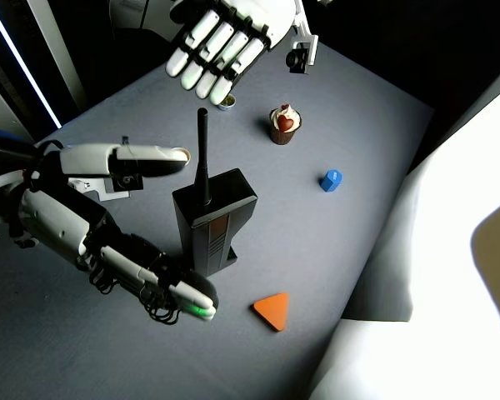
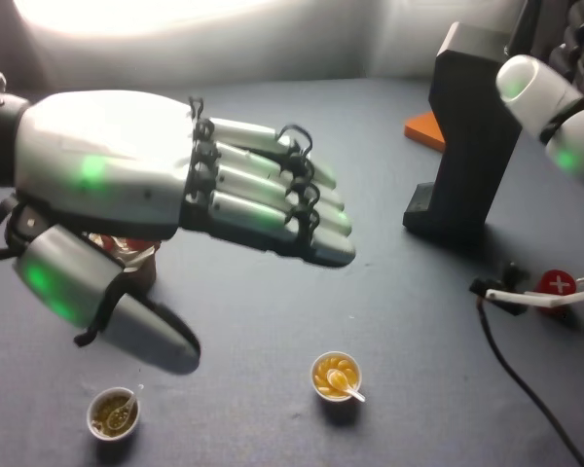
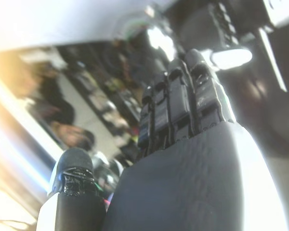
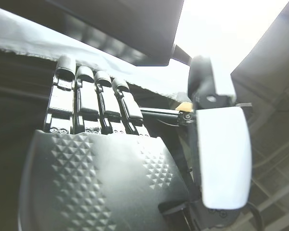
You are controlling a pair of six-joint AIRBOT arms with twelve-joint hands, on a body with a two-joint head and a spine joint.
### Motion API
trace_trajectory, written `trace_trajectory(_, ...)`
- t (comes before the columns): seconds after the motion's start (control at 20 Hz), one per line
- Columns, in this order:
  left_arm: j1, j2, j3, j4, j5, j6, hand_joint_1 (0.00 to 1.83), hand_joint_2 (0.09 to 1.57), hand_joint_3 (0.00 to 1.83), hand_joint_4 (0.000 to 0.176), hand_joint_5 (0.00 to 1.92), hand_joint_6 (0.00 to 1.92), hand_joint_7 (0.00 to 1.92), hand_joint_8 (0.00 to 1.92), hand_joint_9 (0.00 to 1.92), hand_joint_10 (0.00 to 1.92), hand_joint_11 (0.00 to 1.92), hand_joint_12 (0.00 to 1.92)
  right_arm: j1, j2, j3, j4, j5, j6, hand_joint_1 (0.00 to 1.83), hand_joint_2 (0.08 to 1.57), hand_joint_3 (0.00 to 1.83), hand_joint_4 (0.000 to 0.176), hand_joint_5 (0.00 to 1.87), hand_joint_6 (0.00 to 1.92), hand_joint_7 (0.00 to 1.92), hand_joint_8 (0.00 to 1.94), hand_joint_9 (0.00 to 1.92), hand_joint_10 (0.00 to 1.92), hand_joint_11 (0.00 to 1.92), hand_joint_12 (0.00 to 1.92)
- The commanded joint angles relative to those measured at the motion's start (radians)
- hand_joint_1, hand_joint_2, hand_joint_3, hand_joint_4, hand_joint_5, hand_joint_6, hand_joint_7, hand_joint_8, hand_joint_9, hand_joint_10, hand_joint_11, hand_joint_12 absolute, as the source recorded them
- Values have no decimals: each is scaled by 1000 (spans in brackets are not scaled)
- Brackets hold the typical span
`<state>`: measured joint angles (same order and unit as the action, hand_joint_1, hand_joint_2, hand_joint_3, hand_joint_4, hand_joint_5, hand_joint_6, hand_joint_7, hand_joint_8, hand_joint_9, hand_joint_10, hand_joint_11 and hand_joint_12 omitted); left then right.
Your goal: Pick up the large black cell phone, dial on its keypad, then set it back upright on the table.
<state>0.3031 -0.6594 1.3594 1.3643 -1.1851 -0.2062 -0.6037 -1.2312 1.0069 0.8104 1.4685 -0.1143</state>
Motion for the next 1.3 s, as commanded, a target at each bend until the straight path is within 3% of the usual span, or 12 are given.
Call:
trace_trajectory(0.0,-26,-1,1,-113,-59,1,0,1181,0,0,174,2,213,3,216,6,0,478,-2,9,7,-66,103,16,899,1060,0,0,0,0,0,0,7,0,0,294)
trace_trajectory(0.1,-1,-7,10,-169,-64,3,1,1182,0,0,185,3,221,3,209,0,0,499,-3,4,10,-68,101,18,897,1089,4,0,0,0,0,0,0,0,0,79)
trace_trajectory(0.3,-8,-7,23,-160,-71,12,2,1190,1,0,154,2,188,3,163,1,0,349,-5,-4,18,-68,100,27,950,1086,0,0,0,0,0,0,0,0,2,8)
trace_trajectory(0.65,-3,-8,72,-157,-68,-34,0,1187,0,0,147,1,170,1,142,0,0,345,-20,-41,69,-74,100,36,986,1062,0,0,0,0,0,0,0,0,19,17)
trace_trajectory(1.25,54,-20,88,-241,-85,5,19,1188,0,0,167,3,178,1,155,2,0,416,-14,-68,103,-98,61,66,963,1029,0,0,0,0,0,0,0,0,0,112)
